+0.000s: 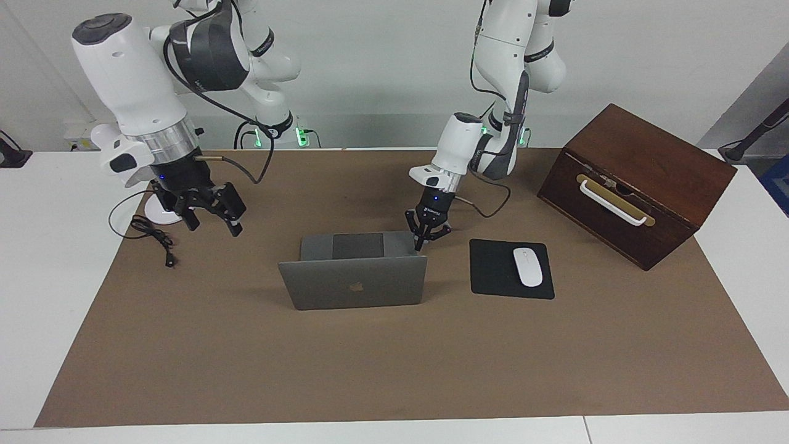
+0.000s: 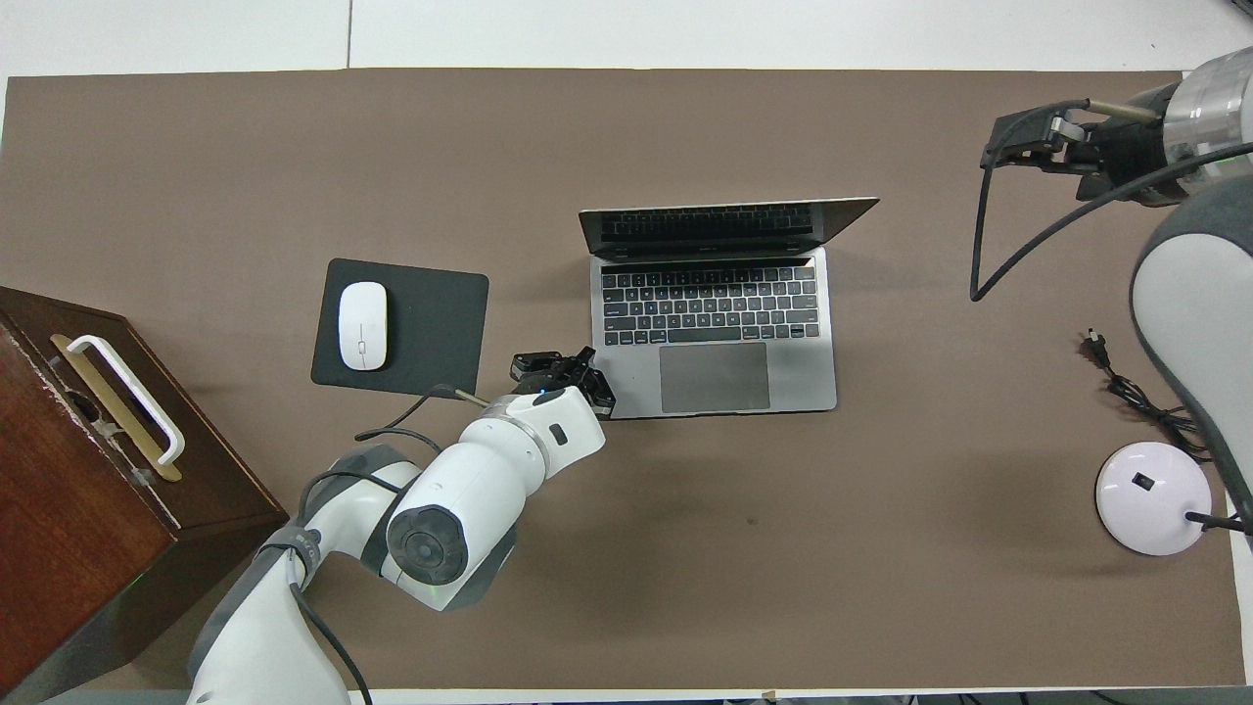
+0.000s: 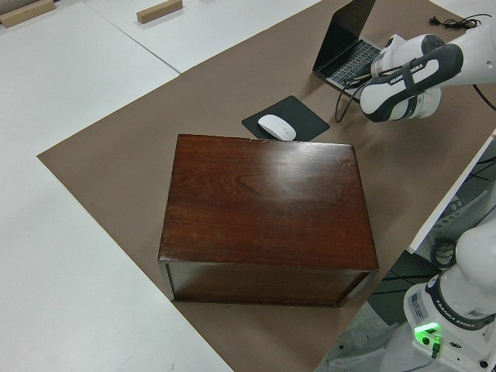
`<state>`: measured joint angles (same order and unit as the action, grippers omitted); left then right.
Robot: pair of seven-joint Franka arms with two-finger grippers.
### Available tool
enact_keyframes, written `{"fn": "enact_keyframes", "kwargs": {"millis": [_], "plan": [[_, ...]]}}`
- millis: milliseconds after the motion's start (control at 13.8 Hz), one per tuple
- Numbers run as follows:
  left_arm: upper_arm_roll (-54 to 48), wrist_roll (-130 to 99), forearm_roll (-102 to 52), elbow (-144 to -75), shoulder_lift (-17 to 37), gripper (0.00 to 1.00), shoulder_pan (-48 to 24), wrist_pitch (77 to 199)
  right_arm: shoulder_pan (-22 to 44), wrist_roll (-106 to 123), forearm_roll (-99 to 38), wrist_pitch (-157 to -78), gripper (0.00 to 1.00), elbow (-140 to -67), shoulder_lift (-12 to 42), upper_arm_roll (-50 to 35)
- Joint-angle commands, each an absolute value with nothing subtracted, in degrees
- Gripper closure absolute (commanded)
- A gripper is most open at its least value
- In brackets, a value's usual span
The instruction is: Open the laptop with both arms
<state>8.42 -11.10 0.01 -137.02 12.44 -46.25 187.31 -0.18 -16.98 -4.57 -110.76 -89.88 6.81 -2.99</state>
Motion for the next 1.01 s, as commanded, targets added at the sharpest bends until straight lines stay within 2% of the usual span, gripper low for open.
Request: {"fn": "enact_keyframes", "kwargs": {"millis": [0,217,434,723,939], "plan": [[8.3,-11.8,0.4,-136.0,8.2,1.0,-45.1,180.0,-0.6,-12.1,-3.7,-108.7,0.0,-92.1,3.0,-1.7],[8.3,-11.7,0.5,-131.8,4.2,1.0,-43.9,168.9,-0.3,-6.9,-3.7,-107.9,0.0,-95.4,-0.3,2.5],[8.3,-11.6,0.5,-128.2,2.6,1.0,-42.3,161.3,-0.4,-4.5,-4.0,-105.0,0.0,-95.5,-0.9,5.5],[8.3,-10.9,0.5,-124.3,-0.8,1.0,-39.6,150.9,-4.6,-3.8,-4.2,-105.4,0.0,-96.3,-1.1,2.1],[8.3,-9.1,0.5,-121.5,-3.7,1.0,-36.5,142.4,-5.1,-6.8,-4.6,-105.7,0.0,-97.1,-1.3,0.2]]}}
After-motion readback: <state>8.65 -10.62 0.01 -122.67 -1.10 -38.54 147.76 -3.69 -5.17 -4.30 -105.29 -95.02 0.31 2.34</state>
